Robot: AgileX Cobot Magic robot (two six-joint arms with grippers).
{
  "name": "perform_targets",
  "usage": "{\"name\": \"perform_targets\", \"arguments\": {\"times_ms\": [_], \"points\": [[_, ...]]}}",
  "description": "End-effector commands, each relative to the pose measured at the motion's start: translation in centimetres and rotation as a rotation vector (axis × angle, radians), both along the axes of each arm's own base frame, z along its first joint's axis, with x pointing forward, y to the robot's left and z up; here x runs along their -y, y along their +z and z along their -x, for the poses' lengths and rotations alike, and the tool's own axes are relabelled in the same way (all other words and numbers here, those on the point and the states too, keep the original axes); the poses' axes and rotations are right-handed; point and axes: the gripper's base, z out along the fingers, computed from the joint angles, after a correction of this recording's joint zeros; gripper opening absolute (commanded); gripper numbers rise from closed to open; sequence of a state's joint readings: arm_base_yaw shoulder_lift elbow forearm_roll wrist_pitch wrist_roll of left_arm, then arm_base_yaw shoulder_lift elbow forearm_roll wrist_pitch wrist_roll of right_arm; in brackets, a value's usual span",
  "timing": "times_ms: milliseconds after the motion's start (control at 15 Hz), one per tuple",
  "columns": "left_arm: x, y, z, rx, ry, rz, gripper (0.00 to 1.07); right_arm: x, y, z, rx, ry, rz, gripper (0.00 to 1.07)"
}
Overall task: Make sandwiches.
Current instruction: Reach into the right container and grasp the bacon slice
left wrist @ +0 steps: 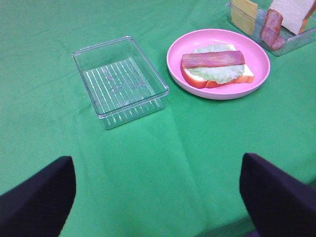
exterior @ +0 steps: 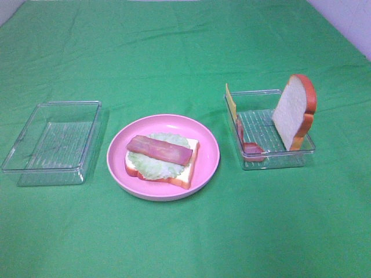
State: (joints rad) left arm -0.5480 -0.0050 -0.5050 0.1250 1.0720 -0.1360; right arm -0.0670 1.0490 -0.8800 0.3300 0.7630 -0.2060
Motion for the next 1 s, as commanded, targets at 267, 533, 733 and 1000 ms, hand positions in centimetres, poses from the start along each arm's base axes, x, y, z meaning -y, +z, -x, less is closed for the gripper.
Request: {"name": "perform_targets", "arguments": {"times_ms": [267, 533, 733, 1000], "points": [[0.0, 0.0, 0.2, 0.032, -0.011, 0.020, 0.86, -0.7, -1.2, -8.5, -0.262, 0.143, -0.029, 0.76], [0.0, 0.0, 0.2, 0.032, -0.011, 0.020, 0.86, -5.8, -2.6, -11.2, -0.323, 0.268, 0.045, 0.76], [0.0, 0.0, 0.2, 0.032, -0.011, 0.020, 0.86, -10.9, -4.0, -12.1, -0.406, 0.348, 0.058, 0.76], [0.0, 0.0, 0.2, 0.032, -0.011, 0.020, 0.86, -14.6, -7.3, -14.9, -0.514, 0.358, 0.108, 0.75]]}}
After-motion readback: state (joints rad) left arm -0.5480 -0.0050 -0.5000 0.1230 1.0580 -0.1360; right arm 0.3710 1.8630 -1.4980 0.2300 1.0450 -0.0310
